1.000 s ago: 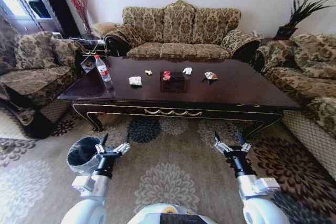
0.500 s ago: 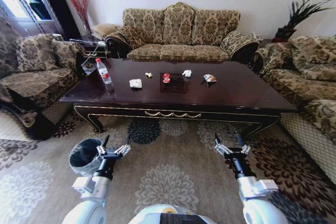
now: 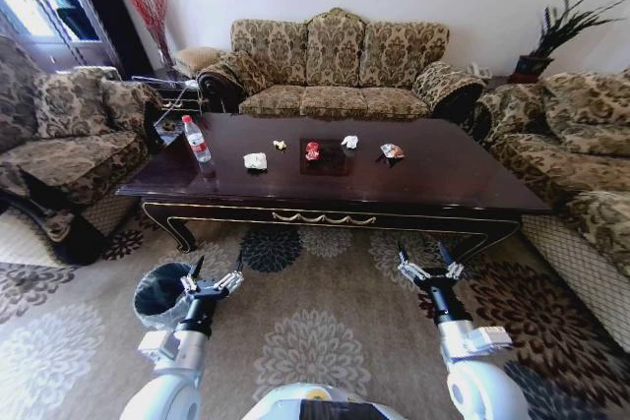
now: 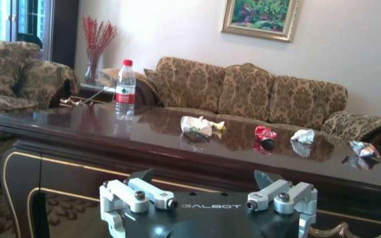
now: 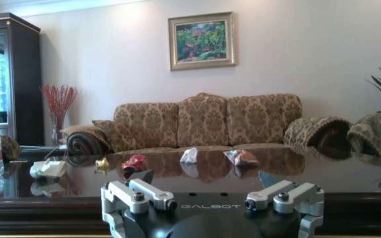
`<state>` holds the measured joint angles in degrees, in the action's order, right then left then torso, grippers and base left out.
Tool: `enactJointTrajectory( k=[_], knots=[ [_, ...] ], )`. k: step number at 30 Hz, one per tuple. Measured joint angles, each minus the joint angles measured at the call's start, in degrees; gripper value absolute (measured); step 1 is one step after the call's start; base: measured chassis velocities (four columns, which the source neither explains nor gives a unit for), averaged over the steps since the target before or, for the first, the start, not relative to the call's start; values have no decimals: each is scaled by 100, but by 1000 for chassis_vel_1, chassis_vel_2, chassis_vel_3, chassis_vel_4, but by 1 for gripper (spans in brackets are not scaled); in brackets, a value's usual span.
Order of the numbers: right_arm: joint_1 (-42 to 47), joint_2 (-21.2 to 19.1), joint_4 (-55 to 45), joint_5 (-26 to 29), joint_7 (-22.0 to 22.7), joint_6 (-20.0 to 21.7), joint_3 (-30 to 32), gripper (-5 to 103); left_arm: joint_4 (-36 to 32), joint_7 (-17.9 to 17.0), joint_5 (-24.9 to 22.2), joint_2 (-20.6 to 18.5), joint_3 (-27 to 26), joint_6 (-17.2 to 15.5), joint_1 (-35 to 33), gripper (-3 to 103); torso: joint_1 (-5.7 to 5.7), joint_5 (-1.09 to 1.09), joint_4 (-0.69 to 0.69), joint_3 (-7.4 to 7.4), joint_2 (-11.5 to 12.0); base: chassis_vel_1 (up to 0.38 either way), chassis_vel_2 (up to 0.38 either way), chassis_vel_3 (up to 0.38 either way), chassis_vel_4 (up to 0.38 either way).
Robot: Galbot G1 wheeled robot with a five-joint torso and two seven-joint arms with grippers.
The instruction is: Move to the front of the table and place the trash on the table into the trash bin.
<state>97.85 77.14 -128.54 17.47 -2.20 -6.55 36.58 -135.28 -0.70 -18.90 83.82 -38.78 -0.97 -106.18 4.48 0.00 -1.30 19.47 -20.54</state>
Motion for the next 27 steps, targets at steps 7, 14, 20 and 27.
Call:
enactJointTrajectory(
  k=[7,14,20,27],
  knots=[
    [30,44,-31,-24,-50,32,-20,100,63,-4,-37,26,50,-23,28,100,60,0,0,110,-169,0,0,0,0],
    [72,92,-63,-17,-42,31,-48,100,161,-11,-94,67,119,-65,91,100,110,0,0,216,-325,0,0,0,0],
    [105,120,-63,-7,-17,12,-44,100,183,-12,-130,-13,63,-58,95,100,151,0,0,284,-435,0,0,0,0],
    [141,147,-43,-30,-40,35,-30,100,326,-14,23,-28,54,7,109,100,230,0,0,408,-639,0,0,0,0]
  ],
)
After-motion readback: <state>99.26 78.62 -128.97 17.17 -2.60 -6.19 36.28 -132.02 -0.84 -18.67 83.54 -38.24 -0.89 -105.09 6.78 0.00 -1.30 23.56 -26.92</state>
